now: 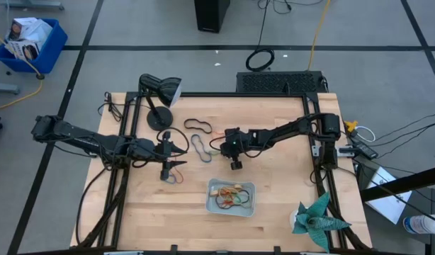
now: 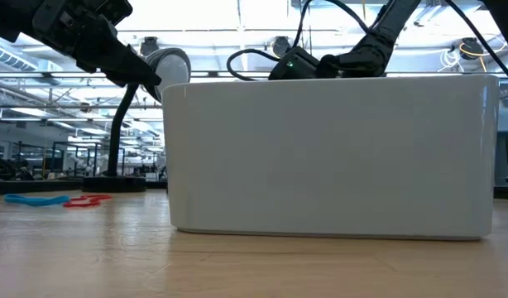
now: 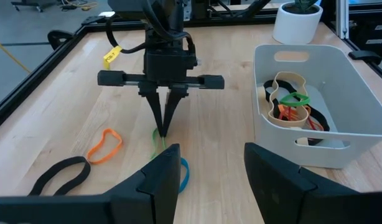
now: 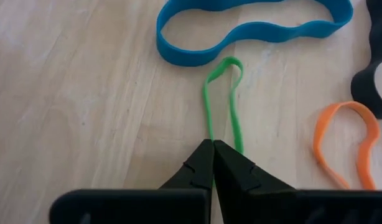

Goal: Pick and place rubber bands into bin
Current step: Put the green rubber band into the gray bin

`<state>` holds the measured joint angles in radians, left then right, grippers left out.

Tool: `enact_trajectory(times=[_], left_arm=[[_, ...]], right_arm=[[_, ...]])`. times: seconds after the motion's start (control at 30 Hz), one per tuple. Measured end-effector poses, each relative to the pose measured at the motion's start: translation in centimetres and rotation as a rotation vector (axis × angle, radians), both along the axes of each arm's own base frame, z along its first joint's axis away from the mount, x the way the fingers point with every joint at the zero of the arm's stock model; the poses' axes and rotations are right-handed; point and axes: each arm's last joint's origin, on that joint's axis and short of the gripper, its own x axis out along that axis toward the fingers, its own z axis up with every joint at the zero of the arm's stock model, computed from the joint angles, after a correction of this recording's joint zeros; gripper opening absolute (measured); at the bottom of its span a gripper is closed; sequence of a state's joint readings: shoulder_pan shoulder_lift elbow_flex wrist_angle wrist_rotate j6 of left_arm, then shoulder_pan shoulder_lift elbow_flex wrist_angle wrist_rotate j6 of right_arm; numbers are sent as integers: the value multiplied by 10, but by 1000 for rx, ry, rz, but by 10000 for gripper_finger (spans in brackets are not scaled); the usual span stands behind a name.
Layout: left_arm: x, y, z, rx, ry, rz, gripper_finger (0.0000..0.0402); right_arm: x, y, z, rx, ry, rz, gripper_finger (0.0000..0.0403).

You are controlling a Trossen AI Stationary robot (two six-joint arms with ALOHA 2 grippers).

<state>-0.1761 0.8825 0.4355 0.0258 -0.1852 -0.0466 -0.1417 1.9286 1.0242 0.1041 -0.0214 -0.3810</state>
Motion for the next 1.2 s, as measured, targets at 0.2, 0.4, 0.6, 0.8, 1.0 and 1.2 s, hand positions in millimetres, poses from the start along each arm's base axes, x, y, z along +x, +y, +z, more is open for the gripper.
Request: enact_trajectory(times=[0.2,0.4,0.6,0.8,1.0,1.2], left_arm=[[0,0,0,25,0,-11,184],[0,0,0,40,-2,-18,184],[0,0,0,41,-1,-18,184],[0,0,0,41,0,-18,184],[0,0,0,40,0,-17,184],[0,0,0,39,0,-17,184]], right_arm=[[-1,6,8,-21,-9,0,1],[-3,13,36,-90,-81,-28,0],[-14,26,95,-80,-266,-17,0],[-44,51,164,-75,-482,54,0],[-86,79,217,-36,-659,144,0],[-112,102,236,50,-707,214,0]])
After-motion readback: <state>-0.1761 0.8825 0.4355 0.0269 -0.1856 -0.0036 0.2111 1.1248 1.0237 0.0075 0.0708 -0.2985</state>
